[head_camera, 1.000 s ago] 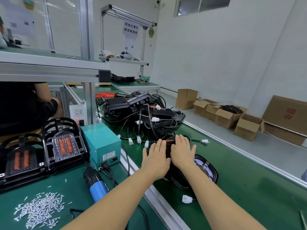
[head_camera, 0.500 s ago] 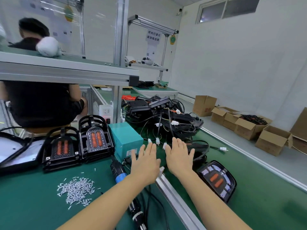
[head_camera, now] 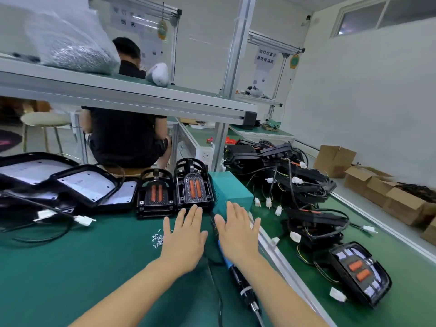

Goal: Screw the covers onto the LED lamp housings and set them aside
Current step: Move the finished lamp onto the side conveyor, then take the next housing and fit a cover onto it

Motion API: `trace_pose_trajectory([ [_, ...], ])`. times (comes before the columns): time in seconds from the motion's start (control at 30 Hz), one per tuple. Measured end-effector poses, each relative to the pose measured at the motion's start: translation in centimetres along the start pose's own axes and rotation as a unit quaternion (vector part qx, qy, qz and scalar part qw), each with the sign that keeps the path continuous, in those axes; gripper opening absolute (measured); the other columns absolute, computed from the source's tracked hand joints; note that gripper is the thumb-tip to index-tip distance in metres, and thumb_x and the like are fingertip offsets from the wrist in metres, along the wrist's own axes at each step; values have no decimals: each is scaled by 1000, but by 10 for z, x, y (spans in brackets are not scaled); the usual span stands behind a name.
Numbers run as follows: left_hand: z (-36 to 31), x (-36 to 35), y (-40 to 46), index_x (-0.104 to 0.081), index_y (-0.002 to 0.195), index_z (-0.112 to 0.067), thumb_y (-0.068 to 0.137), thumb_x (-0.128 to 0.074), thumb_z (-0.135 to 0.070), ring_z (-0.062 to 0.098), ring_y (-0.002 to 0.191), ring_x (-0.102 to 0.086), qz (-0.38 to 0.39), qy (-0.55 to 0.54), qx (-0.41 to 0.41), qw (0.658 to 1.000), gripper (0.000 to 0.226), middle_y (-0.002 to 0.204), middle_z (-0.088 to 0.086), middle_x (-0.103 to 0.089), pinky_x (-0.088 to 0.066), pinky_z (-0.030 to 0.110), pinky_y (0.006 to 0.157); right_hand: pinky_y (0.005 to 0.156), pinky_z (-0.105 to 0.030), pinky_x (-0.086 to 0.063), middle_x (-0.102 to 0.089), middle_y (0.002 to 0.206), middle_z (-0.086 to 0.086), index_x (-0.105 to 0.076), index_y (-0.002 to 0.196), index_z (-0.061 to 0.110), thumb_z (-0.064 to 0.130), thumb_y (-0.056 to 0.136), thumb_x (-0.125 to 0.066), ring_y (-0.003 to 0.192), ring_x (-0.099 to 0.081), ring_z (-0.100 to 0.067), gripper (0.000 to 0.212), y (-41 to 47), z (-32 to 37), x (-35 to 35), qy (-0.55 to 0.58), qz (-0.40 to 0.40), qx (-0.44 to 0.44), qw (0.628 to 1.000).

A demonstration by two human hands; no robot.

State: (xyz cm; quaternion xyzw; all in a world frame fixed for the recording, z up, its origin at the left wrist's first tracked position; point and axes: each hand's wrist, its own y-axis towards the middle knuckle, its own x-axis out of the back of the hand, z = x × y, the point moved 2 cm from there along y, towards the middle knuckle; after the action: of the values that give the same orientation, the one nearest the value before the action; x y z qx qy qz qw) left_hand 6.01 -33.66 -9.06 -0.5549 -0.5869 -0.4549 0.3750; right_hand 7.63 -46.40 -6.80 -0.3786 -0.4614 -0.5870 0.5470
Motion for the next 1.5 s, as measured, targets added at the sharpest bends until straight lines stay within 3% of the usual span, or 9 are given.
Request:
trace_pose_trajectory([
  [0.57, 148, 27, -104, 11, 151, -20, 103, -17, -37, 19, 146, 12, -23, 68, 139, 988, 58, 159, -7, 16, 4, 51, 115, 119, -48, 4, -7, 164, 1, -6, 156, 18, 45, 105, -19, 150, -4, -16, 59, -62, 151, -98, 17, 93, 149, 984],
  [0.97, 199, 9, -128, 3, 152, -25, 102, -17, -42, 20, 147, 7, 7, 90, 182, 979, 56, 160, -5, 7, 1, 51, 116, 120, -45, 3, -3, 165, 0, -6, 157, 19, 46, 105, -19, 151, 0, -17, 60, -73, 182, -135, -19, 142, 186, 972],
  [1.23, 201, 11, -126, -9, 151, -28, 102, -21, -40, 19, 147, 3, -4, 62, 166, 984, 52, 160, -6, -4, 2, 51, 115, 116, -57, 7, -3, 164, 2, -4, 156, 25, 52, 103, -24, 151, 2, -20, 63, -35, 227, -112, -10, 81, 198, 977],
  [1.5, 236, 81, -91, -22, 148, -28, 100, -30, -33, 17, 146, 0, -162, 78, 174, 968, 49, 158, -7, -10, 1, 48, 116, 115, -61, -3, -8, 163, -1, -11, 155, 21, 43, 104, -35, 150, -4, -23, 60, 18, 282, -83, 3, 35, 215, 976],
])
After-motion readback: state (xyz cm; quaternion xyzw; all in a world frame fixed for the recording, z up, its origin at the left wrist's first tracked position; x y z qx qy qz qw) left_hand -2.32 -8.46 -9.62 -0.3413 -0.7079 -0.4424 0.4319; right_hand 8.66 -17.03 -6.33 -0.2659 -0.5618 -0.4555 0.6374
